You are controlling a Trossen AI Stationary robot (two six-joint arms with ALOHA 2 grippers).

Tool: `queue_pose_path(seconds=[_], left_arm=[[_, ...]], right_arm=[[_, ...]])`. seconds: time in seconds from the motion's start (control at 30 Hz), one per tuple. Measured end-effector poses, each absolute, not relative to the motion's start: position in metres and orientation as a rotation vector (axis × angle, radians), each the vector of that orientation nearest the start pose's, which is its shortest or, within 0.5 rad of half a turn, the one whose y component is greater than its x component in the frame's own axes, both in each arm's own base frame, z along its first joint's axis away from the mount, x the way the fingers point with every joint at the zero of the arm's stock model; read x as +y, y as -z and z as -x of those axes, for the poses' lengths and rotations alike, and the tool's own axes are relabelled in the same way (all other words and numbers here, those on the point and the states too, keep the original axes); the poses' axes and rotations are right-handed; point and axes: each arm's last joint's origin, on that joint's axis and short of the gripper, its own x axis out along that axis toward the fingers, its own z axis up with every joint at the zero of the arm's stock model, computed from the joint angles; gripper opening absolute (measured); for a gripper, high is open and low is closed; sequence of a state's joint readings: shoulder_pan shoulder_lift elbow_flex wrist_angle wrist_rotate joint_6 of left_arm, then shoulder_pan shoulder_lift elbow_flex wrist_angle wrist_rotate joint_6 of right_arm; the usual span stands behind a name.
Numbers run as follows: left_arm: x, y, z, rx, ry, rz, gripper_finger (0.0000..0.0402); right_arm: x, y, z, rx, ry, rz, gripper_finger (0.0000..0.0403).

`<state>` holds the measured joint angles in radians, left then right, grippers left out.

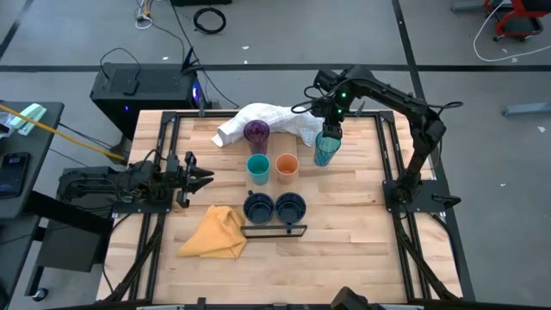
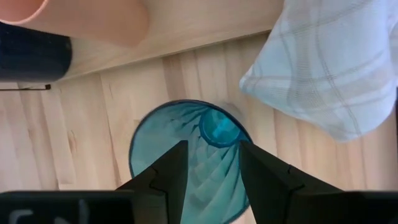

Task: Stack small to large cups/mugs on shelf
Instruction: Put the blue cup on the shelf

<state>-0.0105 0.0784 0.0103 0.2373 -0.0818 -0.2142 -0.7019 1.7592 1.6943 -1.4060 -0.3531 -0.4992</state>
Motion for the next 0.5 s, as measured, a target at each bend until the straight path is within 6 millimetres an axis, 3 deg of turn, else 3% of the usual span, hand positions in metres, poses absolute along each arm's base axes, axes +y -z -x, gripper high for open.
queue_pose_path(seconds=[0.5], left_arm=[[0.0013,-0.1833,-0.1006,-0.173,-0.053,0.223,0.0099]], right_arm=[[-0.2122,-0.3125,-0.2497,1.263,-0.045,-0.3,0.0183]])
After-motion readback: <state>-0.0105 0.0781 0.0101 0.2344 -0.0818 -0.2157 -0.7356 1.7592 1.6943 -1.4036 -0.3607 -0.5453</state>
